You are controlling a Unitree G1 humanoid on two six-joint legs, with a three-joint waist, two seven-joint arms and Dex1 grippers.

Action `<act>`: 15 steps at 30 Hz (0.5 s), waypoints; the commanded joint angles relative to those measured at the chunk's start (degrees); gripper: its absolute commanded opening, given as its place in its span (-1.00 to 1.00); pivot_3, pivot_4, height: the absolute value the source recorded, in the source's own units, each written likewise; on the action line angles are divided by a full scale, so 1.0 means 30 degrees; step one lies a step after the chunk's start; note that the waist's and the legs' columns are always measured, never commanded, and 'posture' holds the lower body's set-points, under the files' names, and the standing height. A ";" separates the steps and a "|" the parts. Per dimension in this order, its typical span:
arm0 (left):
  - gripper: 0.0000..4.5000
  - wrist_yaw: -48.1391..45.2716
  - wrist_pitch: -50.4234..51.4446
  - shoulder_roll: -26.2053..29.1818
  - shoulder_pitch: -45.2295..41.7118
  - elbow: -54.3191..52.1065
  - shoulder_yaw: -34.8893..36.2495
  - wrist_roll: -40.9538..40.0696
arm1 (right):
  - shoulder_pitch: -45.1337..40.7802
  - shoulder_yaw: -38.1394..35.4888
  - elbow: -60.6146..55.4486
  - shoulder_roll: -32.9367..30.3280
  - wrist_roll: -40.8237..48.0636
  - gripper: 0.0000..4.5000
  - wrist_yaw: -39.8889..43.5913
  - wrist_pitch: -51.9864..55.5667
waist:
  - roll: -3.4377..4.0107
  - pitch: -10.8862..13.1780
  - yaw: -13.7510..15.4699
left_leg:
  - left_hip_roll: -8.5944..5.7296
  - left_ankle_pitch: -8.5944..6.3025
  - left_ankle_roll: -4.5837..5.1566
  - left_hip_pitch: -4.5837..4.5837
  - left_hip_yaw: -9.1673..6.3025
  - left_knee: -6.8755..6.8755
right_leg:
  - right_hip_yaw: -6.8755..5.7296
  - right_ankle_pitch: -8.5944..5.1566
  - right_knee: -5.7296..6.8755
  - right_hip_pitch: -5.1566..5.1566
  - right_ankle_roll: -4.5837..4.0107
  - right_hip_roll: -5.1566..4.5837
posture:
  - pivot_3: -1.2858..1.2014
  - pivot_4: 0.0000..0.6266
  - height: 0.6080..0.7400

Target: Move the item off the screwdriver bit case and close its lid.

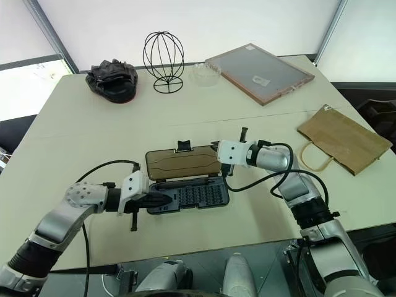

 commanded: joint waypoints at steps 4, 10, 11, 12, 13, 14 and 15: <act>-1.00 0.1230 0.5450 -0.1124 -0.1660 -0.2255 0.3257 -0.6276 | -0.0565 0.0171 0.0496 -0.0108 -0.1509 -1.00 -0.1608 -0.1967 | -0.0034 0.0040 -0.0028 | 0.0008 0.0008 -0.0008 -0.0222 0.0009 0.0057 | 0.0001 0.0001 0.0027 -0.0217 0.0001 0.0005 | 0.03 -0.52 1.00; -1.00 0.5330 0.9728 -0.2067 -0.6262 -0.0228 0.8136 -1.1876 | -0.1137 -0.0095 0.1518 -0.0181 -0.1796 -1.00 -0.2352 -0.3254 | -0.0091 0.0114 -0.0033 | 0.0008 0.0018 -0.0025 -0.0256 0.0006 0.0064 | -0.0003 0.0002 0.0026 -0.0249 0.0001 0.0003 | 0.03 -0.52 1.00; -1.00 0.6019 0.9512 -0.2215 -0.7094 0.0754 0.8765 -1.1779 | -0.1159 -0.0096 0.1611 -0.0225 -0.1860 -1.00 -0.2432 -0.3433 | -0.0098 0.0119 -0.0031 | 0.0007 0.0018 -0.0025 -0.0254 0.0006 0.0062 | -0.0004 0.0002 0.0026 -0.0248 0.0001 0.0003 | 0.03 -0.52 1.00; -1.00 0.6574 0.9051 -0.2274 -0.7739 0.1810 0.9181 -1.1325 | -0.1180 -0.0082 0.1685 -0.0264 -0.1932 -1.00 -0.2513 -0.3601 | -0.0107 0.0125 -0.0033 | 0.0006 0.0019 -0.0026 -0.0251 0.0006 0.0062 | -0.0008 0.0002 0.0027 -0.0246 0.0002 0.0002 | 0.03 -0.52 1.00; -1.00 0.6926 0.8532 -0.2279 -0.8143 0.2710 0.9354 -1.0720 | -0.1190 -0.0075 0.1731 -0.0282 -0.1994 -1.00 -0.2589 -0.3712 | -0.0107 0.0125 -0.0060 | 0.0006 0.0021 -0.0030 -0.0256 0.0005 0.0063 | -0.0013 0.0003 0.0020 -0.0249 0.0001 0.0005 | 0.03 -0.52 1.00; -1.00 0.7022 0.7672 -0.2148 -0.8317 0.3702 0.9169 -0.9699 | -0.1191 -0.0081 0.1766 -0.0274 -0.2036 -1.00 -0.2657 -0.3807 | -0.0105 0.0126 -0.0116 | 0.0006 0.0021 -0.0030 -0.0247 0.0008 0.0059 | -0.0014 0.0002 0.0021 -0.0248 0.0001 0.0003 | 0.03 -0.52 1.00; -1.00 0.7132 0.6858 -0.2021 -0.8465 0.4695 0.8933 -0.8727 | -0.1227 -0.0083 0.1818 -0.0247 -0.2129 -1.00 -0.2794 -0.3952 | -0.0105 0.0126 -0.0128 | 0.0005 0.0021 -0.0030 -0.0248 0.0012 0.0053 | -0.0013 0.0003 0.0019 -0.0249 0.0001 0.0002 | 0.03 -0.52 1.00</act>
